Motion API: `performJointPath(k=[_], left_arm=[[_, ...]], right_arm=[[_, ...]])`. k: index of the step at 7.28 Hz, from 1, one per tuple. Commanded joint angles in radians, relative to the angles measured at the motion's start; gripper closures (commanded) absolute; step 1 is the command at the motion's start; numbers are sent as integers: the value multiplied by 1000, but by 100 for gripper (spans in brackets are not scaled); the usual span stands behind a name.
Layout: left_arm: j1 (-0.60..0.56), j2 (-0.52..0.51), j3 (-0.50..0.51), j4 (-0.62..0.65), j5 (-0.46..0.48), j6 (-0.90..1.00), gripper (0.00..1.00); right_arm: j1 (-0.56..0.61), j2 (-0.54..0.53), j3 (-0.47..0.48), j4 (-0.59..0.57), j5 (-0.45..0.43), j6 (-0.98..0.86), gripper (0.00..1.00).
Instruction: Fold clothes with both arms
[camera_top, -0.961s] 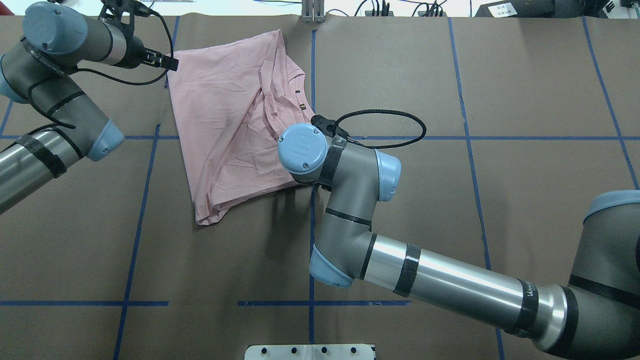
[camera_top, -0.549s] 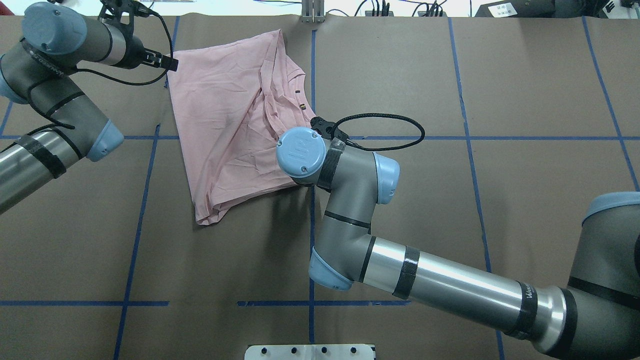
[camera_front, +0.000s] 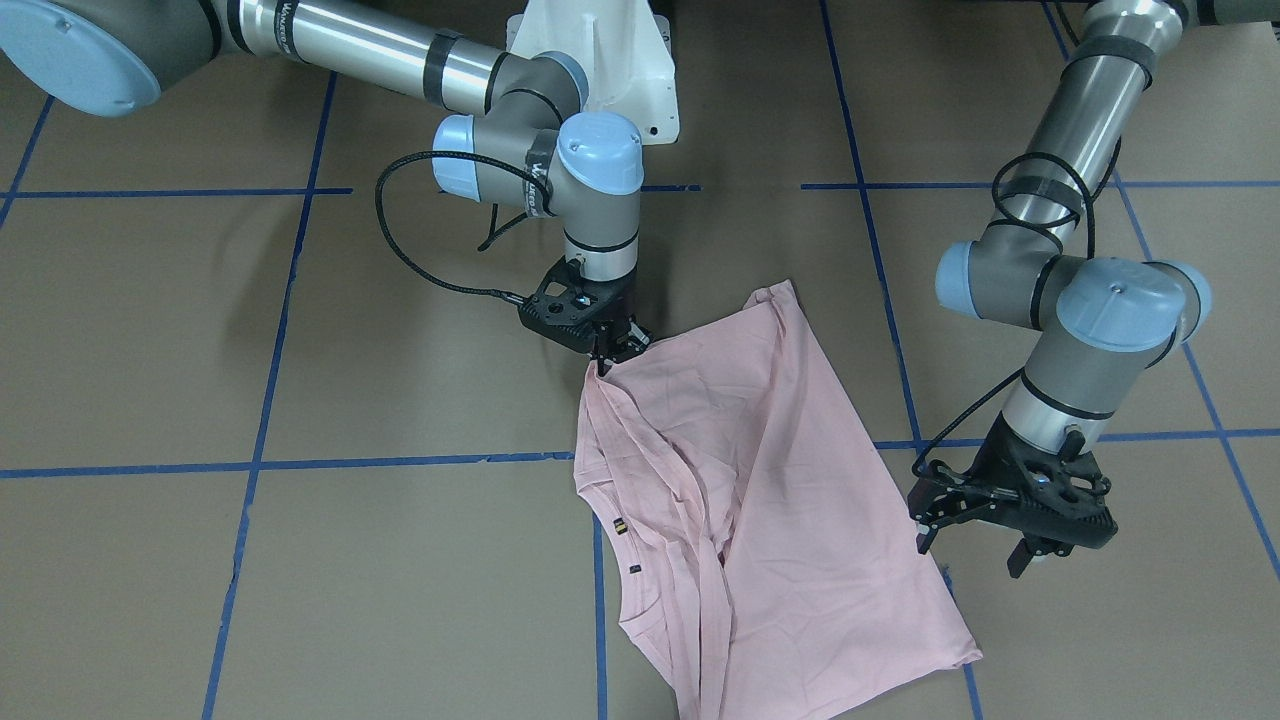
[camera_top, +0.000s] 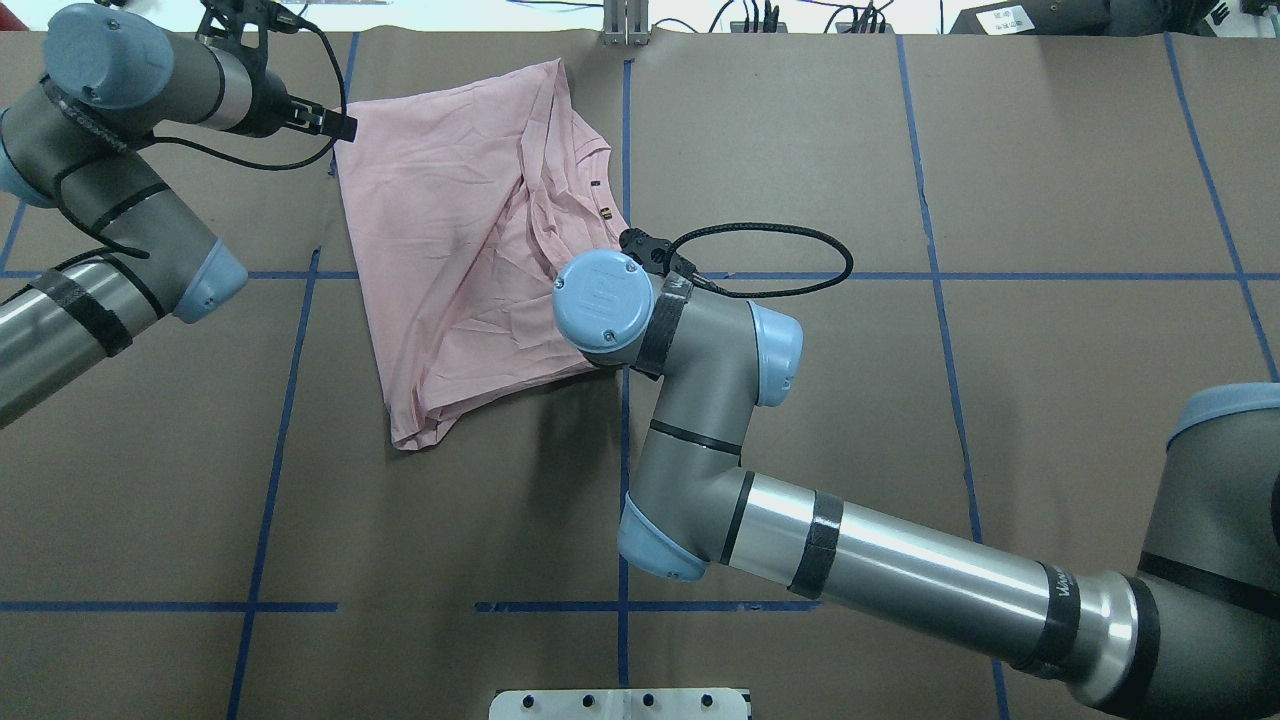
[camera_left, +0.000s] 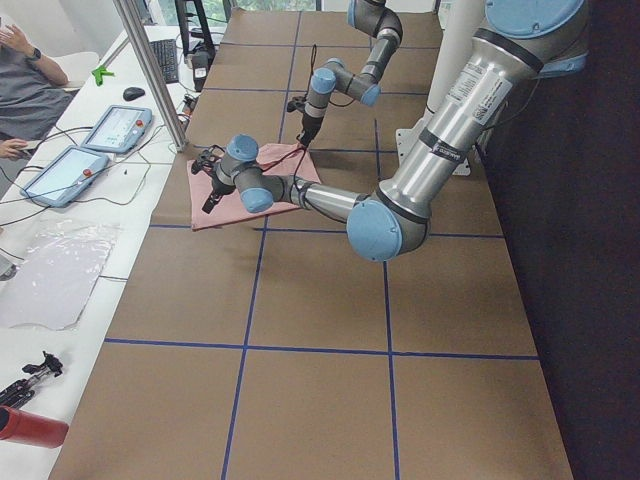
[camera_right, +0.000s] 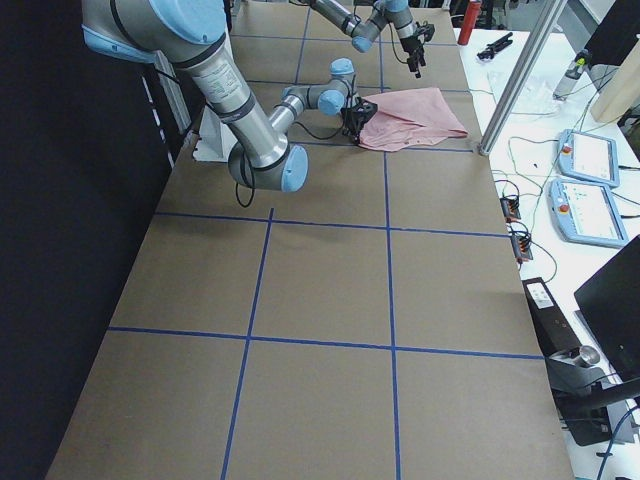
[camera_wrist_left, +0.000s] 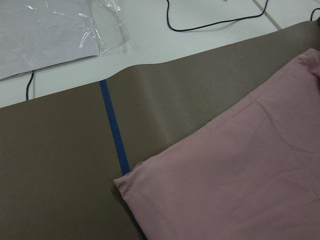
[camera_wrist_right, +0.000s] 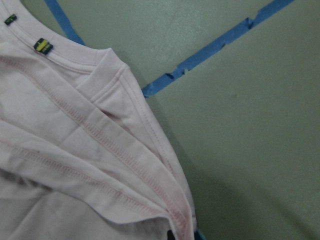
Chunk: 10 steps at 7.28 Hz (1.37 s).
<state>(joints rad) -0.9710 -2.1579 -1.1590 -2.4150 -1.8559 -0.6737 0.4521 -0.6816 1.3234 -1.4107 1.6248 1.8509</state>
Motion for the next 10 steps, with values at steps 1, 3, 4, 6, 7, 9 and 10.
performJointPath(k=[1,3,4,6,7,9,10], left_arm=[[0,1,-17,7,0,-3,0],[2,0,-22,8,-2,-3,0],[2,1,-42,11,-9,-15,0],[20,45,-127,16,-63,-105,0],[56,84,-222,64,-63,-162,0],[186,253,-548,198,-52,-349,0],[260,339,-685,230,-33,-453,0]], right_arm=[[8,-86,121,-1,3,-2,100],[-7,-256,314,-4,-11,2,100],[-73,-310,418,-46,-84,8,100],[-218,-337,569,-176,-207,93,100],[-260,-338,586,-204,-238,111,100],[-271,-351,591,-205,-257,108,100],[-270,-352,591,-203,-257,106,100]])
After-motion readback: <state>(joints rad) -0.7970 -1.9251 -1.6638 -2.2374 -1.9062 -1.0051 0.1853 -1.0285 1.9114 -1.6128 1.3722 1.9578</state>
